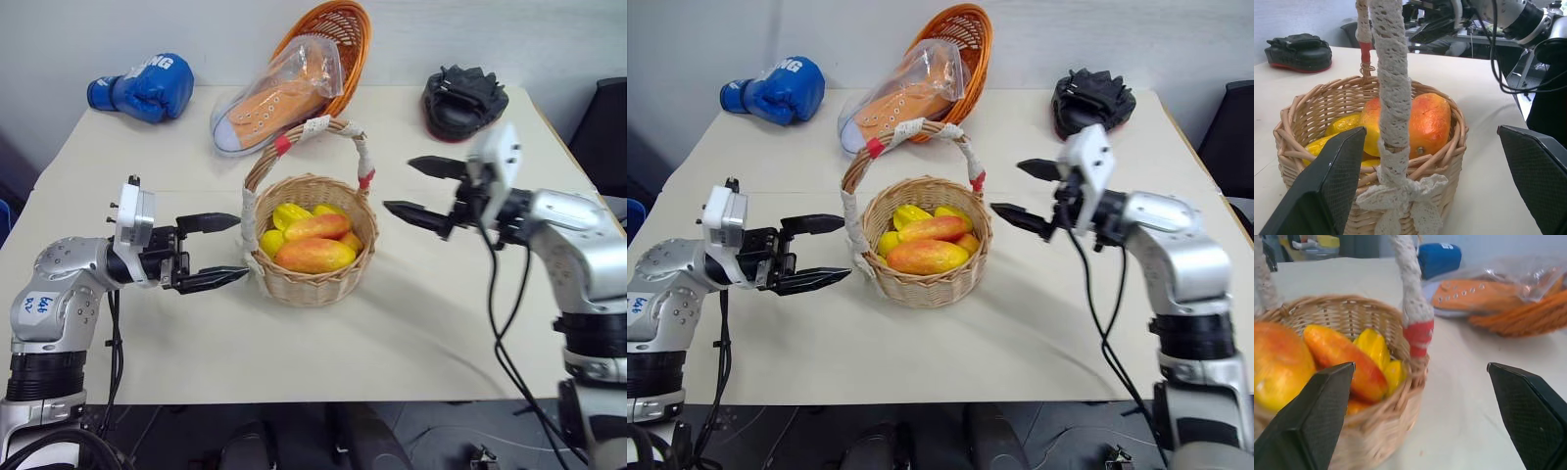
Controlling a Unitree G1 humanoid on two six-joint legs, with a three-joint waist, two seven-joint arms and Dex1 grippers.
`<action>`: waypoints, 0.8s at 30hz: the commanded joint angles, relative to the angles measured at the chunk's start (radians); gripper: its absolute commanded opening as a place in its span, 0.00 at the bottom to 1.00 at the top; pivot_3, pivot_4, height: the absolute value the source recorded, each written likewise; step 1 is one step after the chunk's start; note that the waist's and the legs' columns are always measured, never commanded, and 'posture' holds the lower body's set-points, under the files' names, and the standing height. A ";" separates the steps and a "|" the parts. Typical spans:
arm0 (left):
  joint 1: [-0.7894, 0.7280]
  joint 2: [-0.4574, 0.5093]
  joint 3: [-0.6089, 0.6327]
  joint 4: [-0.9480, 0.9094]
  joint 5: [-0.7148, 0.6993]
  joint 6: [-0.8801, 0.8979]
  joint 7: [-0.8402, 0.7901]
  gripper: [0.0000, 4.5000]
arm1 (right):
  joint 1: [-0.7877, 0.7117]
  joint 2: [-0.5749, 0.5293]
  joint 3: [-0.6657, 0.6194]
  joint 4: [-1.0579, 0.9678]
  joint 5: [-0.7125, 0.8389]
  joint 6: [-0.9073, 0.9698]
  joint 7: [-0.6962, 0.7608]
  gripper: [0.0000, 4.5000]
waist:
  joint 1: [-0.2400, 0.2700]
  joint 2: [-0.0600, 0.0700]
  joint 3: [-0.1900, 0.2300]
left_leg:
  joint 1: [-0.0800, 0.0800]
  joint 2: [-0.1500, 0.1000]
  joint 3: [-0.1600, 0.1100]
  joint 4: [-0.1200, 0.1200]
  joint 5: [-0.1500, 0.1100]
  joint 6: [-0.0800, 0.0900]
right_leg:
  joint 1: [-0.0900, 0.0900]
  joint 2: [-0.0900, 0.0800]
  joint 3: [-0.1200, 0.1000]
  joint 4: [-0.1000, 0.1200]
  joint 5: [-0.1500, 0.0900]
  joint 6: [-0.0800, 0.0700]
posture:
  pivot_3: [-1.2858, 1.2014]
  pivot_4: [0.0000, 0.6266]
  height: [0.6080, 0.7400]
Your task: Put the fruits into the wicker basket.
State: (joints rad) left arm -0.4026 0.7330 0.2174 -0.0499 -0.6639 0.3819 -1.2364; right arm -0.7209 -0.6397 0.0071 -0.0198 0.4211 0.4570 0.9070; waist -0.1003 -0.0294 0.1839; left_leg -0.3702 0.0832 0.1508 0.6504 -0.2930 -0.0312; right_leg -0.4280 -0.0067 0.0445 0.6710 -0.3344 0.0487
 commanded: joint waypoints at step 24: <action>-0.035 -0.018 -0.020 -0.004 0.001 -0.014 0.004 1.00 | 0.113 -0.025 -0.067 -0.162 0.099 0.091 0.186 0.04 | 0.018 0.000 0.000 | -0.002 0.000 0.000 0.001 -0.001 0.001 | -0.001 -0.001 -0.001 0.000 0.000 0.000 | 0.52 0.24 1.00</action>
State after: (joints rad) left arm -0.4221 0.7119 0.1920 -0.0414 -0.6618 0.3803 -1.2261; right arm -0.6164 -0.6417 0.0032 -0.0853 0.4695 0.5209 1.1105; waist -0.0823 -0.0292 0.1841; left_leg -0.3718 0.0828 0.1506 0.6516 -0.2937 -0.0302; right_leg -0.4287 -0.0080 0.0438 0.6712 -0.3346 0.0489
